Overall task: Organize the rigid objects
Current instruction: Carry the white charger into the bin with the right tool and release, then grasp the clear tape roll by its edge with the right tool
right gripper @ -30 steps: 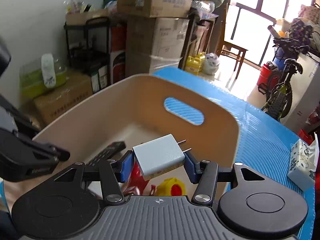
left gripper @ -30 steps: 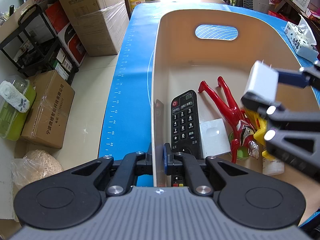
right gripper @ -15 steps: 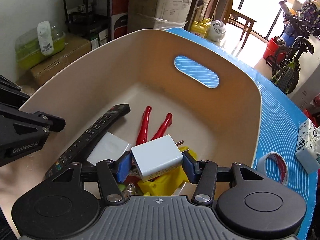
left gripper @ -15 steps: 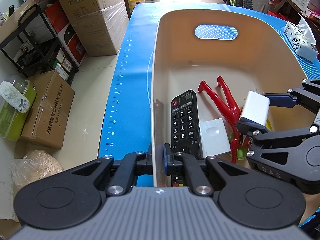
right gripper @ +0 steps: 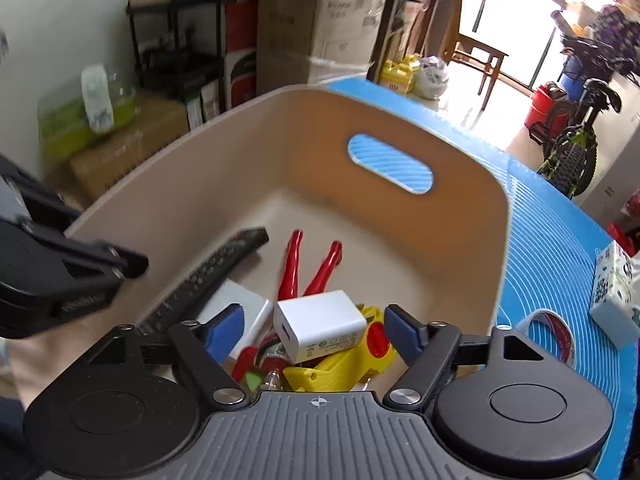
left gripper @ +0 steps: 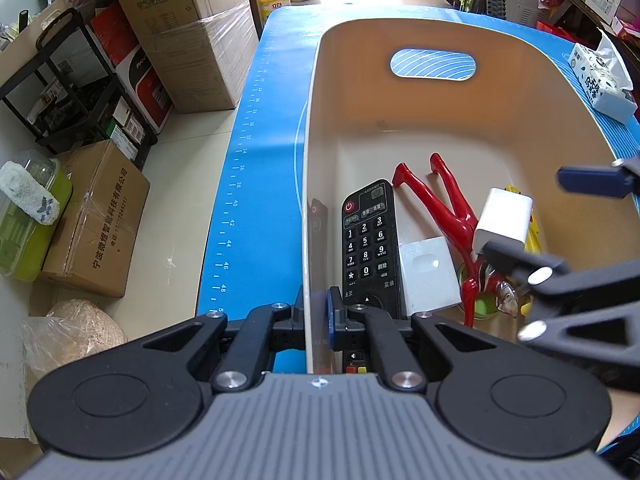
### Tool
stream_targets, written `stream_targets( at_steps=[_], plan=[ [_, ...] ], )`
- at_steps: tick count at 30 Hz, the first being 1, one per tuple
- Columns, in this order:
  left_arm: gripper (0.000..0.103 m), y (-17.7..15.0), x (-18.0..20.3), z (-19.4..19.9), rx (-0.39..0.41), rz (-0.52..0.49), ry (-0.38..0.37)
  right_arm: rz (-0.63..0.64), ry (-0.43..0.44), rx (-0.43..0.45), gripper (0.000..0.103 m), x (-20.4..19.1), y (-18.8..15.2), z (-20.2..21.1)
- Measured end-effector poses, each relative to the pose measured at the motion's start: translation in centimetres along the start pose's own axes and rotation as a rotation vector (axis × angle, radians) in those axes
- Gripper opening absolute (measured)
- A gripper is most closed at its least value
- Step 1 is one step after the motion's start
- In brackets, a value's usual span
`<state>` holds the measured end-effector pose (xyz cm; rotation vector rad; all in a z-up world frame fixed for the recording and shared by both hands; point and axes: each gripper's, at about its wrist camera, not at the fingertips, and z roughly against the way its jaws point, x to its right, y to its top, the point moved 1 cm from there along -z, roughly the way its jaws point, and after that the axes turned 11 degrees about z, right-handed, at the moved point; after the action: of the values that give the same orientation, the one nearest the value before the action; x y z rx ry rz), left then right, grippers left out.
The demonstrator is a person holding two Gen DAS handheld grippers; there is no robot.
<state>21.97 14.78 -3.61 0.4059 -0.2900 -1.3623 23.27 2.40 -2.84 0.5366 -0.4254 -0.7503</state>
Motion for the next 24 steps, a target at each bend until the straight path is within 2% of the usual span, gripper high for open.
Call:
stream_targets(
  at_steps=[3,8,12,20,24],
  plan=[
    [0.009,0.0,0.0,0.0,0.0,0.0,0.0,-0.034,-0.032,0.036,0.083,1.4,0.2,1.6],
    [0.009,0.0,0.0,0.0,0.0,-0.001,0.001,-0.119,-0.088,0.118,0.096,4.4,0.3,4.5],
    [0.009,0.0,0.0,0.0,0.0,0.0,0.0,-0.187,-0.13,0.162,0.1,7.0,-0.3,6.0],
    [0.01,0.0,0.0,0.0,0.001,-0.001,0.004,-0.252,-0.233,0.117,0.101,12.3,-3.5,5.8],
    [0.01,0.0,-0.1,0.0,0.0,0.0,0.005,-0.272,-0.285,0.057,0.101,14.6,-5.8,4.2]
  ],
)
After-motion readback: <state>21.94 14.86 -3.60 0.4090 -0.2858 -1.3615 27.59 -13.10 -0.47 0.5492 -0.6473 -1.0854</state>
